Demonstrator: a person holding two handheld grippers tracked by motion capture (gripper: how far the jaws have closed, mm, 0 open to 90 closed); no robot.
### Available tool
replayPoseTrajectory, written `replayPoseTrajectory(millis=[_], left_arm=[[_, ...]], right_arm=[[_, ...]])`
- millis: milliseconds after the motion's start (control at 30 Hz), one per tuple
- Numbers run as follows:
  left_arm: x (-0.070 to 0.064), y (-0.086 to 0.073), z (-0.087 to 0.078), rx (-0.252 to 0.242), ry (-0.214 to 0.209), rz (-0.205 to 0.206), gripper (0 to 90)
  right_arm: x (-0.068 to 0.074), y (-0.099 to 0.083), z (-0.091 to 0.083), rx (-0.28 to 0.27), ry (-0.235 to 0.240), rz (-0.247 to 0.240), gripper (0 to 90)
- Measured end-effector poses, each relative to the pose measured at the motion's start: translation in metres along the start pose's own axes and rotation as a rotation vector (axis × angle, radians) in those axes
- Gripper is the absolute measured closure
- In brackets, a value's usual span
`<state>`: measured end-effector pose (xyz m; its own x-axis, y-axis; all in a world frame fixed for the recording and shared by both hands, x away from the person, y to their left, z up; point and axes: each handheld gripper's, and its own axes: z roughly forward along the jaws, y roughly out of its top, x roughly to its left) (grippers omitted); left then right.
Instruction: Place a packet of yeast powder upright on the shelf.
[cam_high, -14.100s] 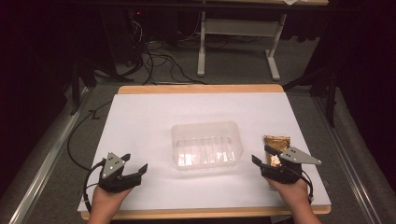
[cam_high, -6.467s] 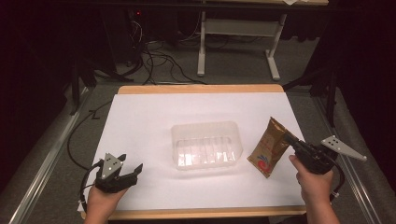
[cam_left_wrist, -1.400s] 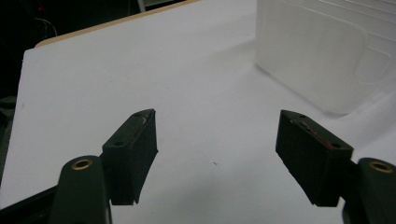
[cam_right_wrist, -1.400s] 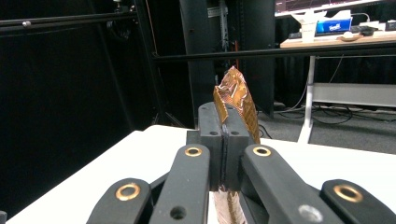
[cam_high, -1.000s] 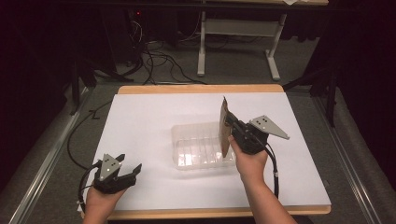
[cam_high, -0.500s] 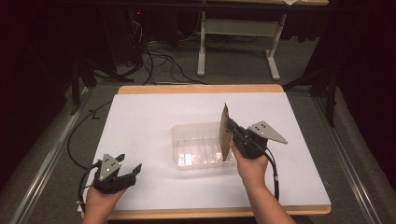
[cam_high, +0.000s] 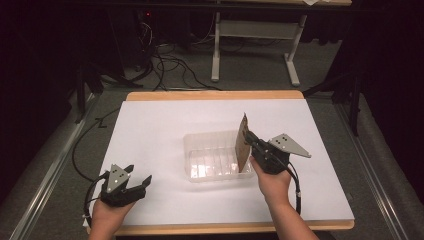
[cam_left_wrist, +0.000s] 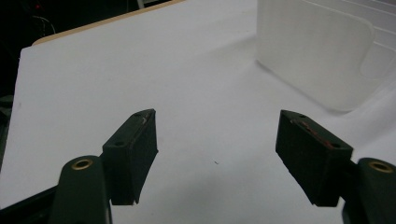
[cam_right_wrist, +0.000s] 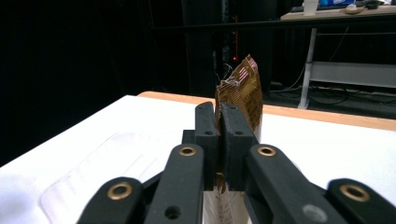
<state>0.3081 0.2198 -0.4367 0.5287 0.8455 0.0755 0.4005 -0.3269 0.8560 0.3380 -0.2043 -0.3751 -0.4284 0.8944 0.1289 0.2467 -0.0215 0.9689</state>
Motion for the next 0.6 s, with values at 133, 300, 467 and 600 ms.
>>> replayPoseTrajectory(millis=[133,300,467,600], left_arm=[[0.0007,-0.0003,-0.0001,-0.001,0.001,-0.004,30.0],[-0.0004,-0.0002,0.0006,0.003,-0.002,0.001,29.9],[-0.0007,-0.0001,0.0009,0.004,-0.004,0.001,30.0],[-0.0008,-0.0001,0.0009,0.004,-0.005,0.001,30.0]], right_arm=[[-0.0009,0.0011,-0.0007,0.008,0.016,-0.005,80.6],[-0.0014,0.0020,0.0005,0.034,0.029,-0.012,60.3],[-0.0026,0.0014,0.0018,0.061,0.049,-0.018,48.1],[-0.0034,0.0002,0.0029,0.078,0.073,-0.034,38.0]])
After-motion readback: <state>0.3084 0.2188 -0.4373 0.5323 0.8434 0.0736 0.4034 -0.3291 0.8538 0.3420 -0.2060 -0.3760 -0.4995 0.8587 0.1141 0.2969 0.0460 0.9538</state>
